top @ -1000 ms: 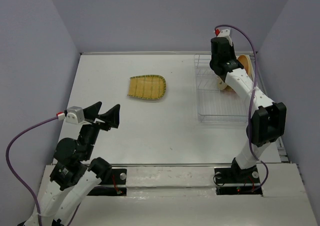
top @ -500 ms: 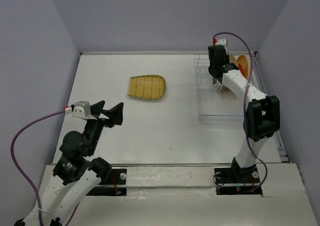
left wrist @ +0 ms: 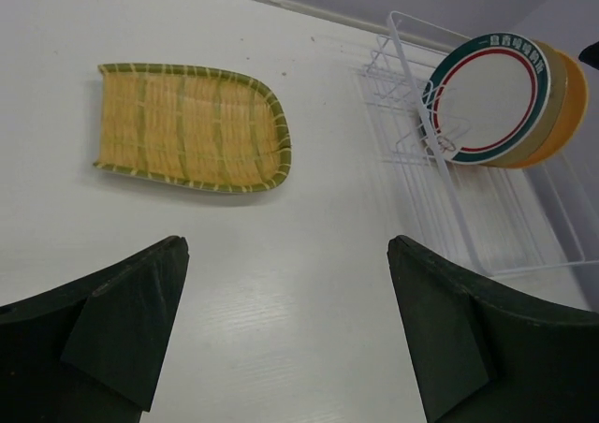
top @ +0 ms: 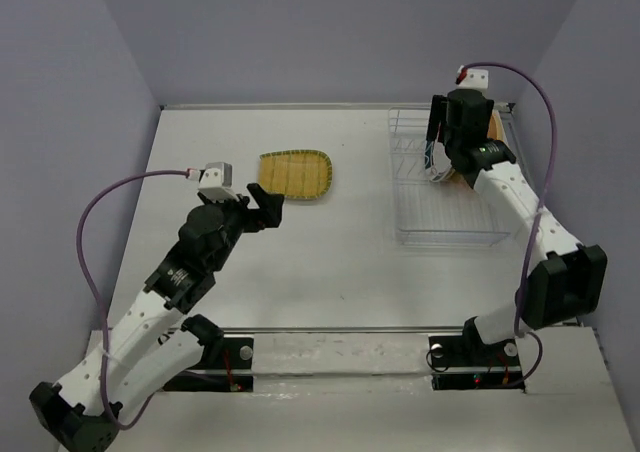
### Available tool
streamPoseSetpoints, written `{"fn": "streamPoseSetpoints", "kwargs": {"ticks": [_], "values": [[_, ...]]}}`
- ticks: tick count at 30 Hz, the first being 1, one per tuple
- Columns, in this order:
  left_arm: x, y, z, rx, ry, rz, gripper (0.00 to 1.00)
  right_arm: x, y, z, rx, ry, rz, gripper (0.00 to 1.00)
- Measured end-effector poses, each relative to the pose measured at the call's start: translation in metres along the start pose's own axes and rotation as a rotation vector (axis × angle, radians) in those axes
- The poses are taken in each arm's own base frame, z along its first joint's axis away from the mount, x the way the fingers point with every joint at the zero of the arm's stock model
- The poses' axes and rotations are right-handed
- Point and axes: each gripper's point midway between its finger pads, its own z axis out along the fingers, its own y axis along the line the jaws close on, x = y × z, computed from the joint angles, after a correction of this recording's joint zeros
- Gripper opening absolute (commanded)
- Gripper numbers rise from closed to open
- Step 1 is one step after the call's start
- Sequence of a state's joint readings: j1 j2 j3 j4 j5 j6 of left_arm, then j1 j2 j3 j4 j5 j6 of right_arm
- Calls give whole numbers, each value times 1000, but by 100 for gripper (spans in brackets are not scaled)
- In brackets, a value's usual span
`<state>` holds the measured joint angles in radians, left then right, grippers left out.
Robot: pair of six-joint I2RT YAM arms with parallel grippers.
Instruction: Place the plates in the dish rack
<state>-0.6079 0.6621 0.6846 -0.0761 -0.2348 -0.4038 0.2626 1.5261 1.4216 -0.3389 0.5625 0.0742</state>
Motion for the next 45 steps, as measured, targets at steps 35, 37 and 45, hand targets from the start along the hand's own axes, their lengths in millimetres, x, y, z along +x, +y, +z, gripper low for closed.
{"fn": "streamPoseSetpoints", "kwargs": {"ticks": [35,37,45], "values": [[123,168,182,-297,94,-814,68,120,231,-210,-962,94,123,79],[124,168,188,-281,92,-818,56,129,240,-208,-974,120,120,79],[122,164,204,-193,46,-926,6,156,263,-202,-994,200,135,80]]}}
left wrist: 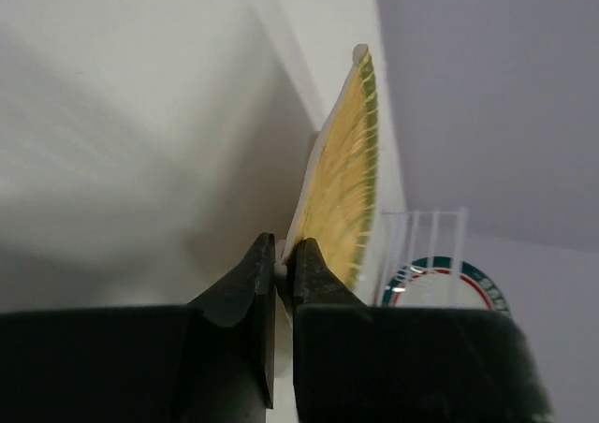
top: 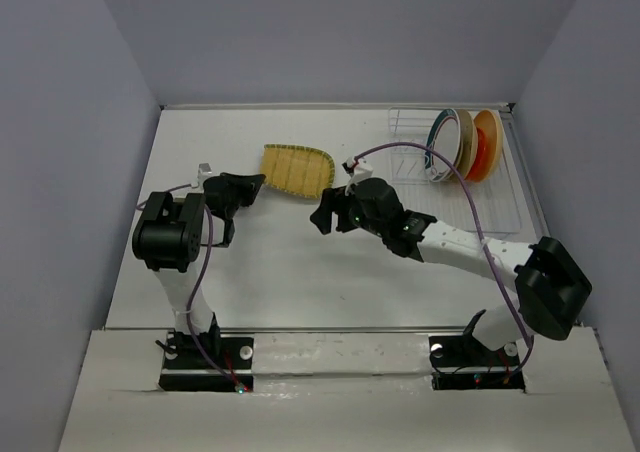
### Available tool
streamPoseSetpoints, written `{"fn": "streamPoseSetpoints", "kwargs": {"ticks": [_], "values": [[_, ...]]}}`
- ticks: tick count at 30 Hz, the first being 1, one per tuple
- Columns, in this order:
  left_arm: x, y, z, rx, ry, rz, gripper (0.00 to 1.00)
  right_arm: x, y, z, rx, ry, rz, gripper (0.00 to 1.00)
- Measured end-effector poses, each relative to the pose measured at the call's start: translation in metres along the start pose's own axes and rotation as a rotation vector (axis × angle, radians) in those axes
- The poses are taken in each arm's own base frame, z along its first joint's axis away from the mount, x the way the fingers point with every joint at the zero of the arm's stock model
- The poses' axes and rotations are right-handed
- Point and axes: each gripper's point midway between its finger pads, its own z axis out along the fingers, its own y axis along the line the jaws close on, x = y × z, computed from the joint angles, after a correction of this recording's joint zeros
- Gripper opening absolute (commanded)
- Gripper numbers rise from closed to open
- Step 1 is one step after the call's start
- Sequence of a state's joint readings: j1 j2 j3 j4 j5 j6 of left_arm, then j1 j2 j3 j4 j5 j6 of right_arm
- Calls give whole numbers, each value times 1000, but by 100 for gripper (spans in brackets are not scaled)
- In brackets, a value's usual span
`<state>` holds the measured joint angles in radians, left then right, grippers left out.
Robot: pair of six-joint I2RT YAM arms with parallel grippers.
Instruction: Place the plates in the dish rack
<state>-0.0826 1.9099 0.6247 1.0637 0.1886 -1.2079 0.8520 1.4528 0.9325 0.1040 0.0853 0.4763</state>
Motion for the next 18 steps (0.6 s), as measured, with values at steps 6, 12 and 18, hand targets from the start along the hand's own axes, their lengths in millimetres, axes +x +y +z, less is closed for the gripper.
{"fn": "streamPoseSetpoints", "kwargs": {"ticks": [6,12,18], "values": [[-6,-28,-11,130,-22,-46,6,6,5,20,-12,5,99,82],[5,-9,-62,82,-29,-177,6,-9,16,21,-38,-57,237,85],[16,9,-96,36,-22,-297,6,-21,17,13,-49,-130,347,87]]}}
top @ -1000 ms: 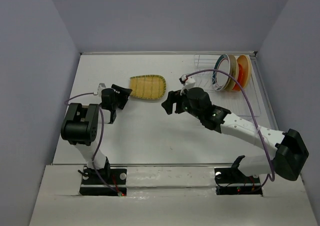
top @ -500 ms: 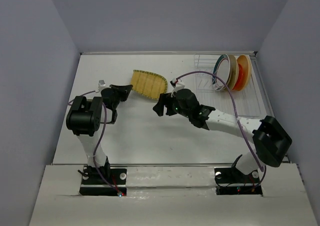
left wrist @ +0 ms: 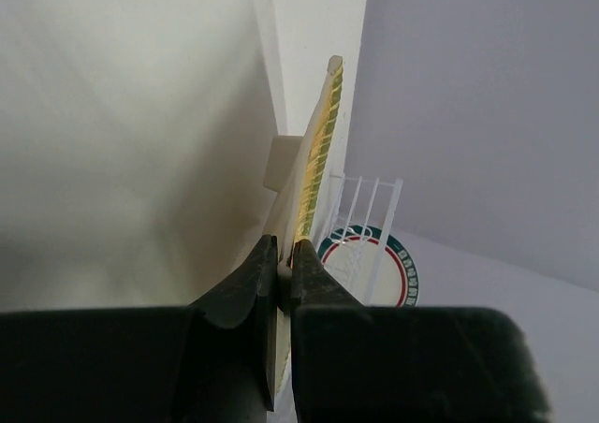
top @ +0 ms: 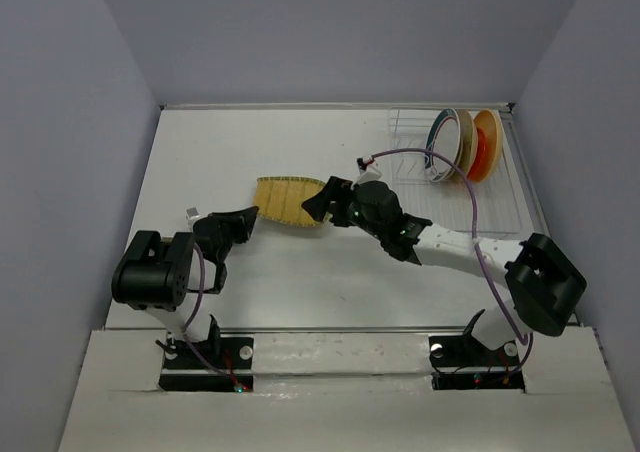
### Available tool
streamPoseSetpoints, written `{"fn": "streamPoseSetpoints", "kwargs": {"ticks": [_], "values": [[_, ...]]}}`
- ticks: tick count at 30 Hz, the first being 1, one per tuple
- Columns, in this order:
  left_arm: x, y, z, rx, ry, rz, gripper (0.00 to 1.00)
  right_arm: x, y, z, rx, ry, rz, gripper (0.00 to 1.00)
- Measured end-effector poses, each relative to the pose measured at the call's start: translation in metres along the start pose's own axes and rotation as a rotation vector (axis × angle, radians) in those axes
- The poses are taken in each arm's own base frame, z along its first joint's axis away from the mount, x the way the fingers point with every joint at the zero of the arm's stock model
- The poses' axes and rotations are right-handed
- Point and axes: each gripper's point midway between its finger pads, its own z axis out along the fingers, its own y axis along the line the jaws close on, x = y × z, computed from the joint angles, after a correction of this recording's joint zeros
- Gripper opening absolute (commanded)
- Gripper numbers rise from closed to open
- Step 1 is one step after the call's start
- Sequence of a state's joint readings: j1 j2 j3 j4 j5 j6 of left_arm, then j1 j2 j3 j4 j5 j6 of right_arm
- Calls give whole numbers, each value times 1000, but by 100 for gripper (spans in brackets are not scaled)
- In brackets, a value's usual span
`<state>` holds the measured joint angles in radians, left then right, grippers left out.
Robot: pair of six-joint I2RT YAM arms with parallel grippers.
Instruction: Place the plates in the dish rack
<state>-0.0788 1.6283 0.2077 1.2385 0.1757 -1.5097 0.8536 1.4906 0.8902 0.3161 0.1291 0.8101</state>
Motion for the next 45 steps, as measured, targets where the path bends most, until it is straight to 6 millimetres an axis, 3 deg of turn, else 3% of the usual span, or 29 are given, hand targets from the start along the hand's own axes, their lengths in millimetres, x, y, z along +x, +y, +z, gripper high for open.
{"fn": "streamPoseSetpoints", "kwargs": {"ticks": [2,5,13,21,27,29,31,32,34,36,38,39,40,41,44,45], "values": [[2,3,-12,-5,0,-26,6,3,-4,0,15,-3,37,87],[4,-8,-24,35,4,-35,6,6,-7,0,34,-10,70,87],[12,-105,-69,371,14,29,6,18,-21,-3,101,-38,104,90],[16,-136,-92,491,16,71,6,0,3,-5,-13,-102,84,88],[27,-154,-110,572,66,73,6,-10,30,-3,-146,-140,46,71],[31,-157,-114,587,80,77,6,-11,37,-2,-185,-148,33,60],[35,-160,-118,600,94,86,6,-14,45,-1,-228,-161,26,41],[37,-161,-120,605,99,93,6,-16,49,-2,-247,-171,24,25],[37,-161,-121,605,94,99,6,-25,58,-5,-281,-205,39,11],[38,-165,-124,625,98,111,8,-32,61,-8,-290,-224,49,7],[39,-170,-127,645,107,118,33,-42,66,-14,-284,-246,46,7],[41,-171,-128,650,114,126,51,-45,67,-16,-273,-245,37,7],[43,-170,-128,643,126,143,84,-50,66,-19,-248,-247,5,7],[47,-165,-125,616,146,165,97,-57,67,-22,-221,-255,-51,7],[64,-148,-119,526,229,274,99,-82,62,-31,-121,-260,-154,7],[70,-153,-123,531,257,324,99,-95,56,-34,-80,-260,-183,7]]}}
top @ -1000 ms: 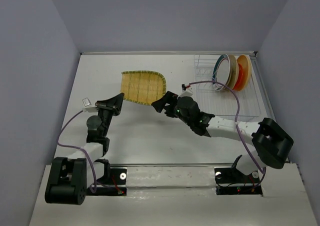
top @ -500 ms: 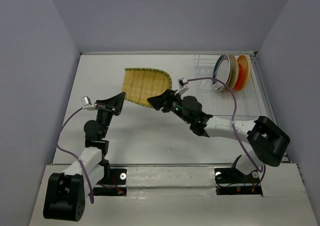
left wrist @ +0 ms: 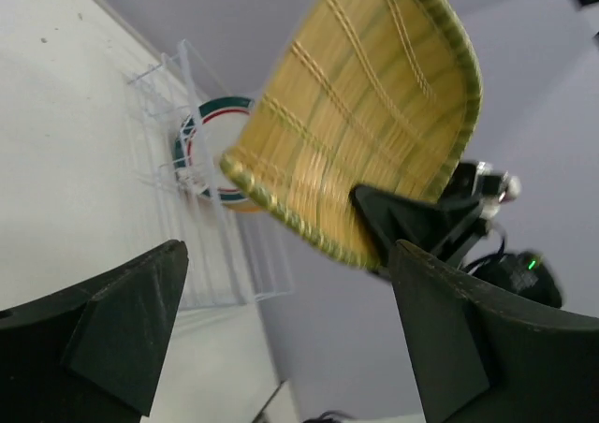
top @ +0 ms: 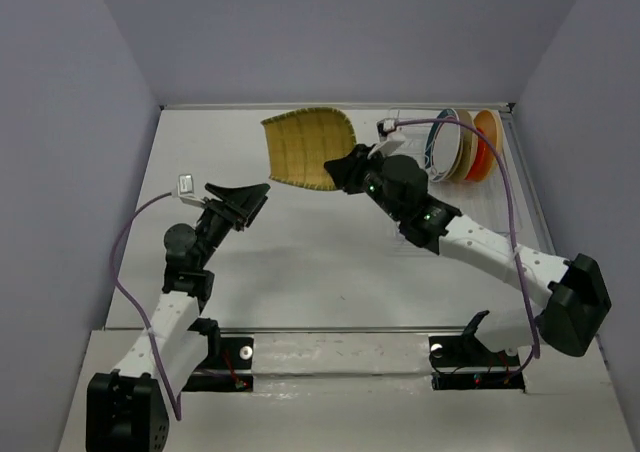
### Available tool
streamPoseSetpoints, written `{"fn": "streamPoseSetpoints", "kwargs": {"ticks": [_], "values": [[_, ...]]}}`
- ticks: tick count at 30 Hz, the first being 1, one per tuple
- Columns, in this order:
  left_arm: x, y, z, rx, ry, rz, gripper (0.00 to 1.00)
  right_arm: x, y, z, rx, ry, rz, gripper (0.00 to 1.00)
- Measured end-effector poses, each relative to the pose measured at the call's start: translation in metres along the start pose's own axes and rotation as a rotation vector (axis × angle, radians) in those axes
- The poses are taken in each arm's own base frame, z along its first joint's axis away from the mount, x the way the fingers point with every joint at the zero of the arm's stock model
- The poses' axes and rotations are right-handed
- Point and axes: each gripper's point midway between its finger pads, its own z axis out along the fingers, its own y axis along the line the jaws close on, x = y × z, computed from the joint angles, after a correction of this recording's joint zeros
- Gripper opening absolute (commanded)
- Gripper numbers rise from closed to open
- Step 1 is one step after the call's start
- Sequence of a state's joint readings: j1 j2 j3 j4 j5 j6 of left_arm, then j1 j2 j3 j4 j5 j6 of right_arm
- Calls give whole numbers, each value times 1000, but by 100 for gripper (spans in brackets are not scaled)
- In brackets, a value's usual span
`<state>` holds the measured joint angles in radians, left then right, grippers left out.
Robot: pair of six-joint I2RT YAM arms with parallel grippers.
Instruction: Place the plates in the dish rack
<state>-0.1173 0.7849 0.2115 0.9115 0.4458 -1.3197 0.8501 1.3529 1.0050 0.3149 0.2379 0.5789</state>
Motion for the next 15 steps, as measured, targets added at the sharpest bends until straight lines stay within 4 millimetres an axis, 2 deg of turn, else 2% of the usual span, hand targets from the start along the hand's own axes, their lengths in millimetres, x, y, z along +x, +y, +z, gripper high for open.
{"fn": "streamPoseSetpoints", "kwargs": {"ticks": [1,2,3,4,5,6,7,8,11,13,15], "values": [[4,-6,3,-10,41,63,99,-11,-12,0,45,11,-37,7],[6,-17,7,-1,68,119,99,-32,-33,-1,114,5,-73,7],[6,-25,10,-2,88,163,99,-46,-50,-2,168,10,-100,7],[6,-40,14,9,112,239,99,-64,-76,-6,251,16,-132,7],[7,-50,17,18,132,313,99,-80,-97,-11,321,17,-152,7],[8,-71,20,30,154,401,99,-92,-116,-18,391,21,-173,7],[9,-80,20,36,165,457,99,-109,-141,-30,491,24,-199,7],[8,-91,20,39,170,535,99,-118,-155,-38,550,25,-214,7],[11,-103,11,13,167,712,99,-146,-192,-67,751,51,-286,7],[16,-96,1,-23,161,793,99,-158,-205,-75,838,76,-323,7],[20,-71,-11,-102,170,858,99,-164,-218,-73,898,103,-344,7]]}}
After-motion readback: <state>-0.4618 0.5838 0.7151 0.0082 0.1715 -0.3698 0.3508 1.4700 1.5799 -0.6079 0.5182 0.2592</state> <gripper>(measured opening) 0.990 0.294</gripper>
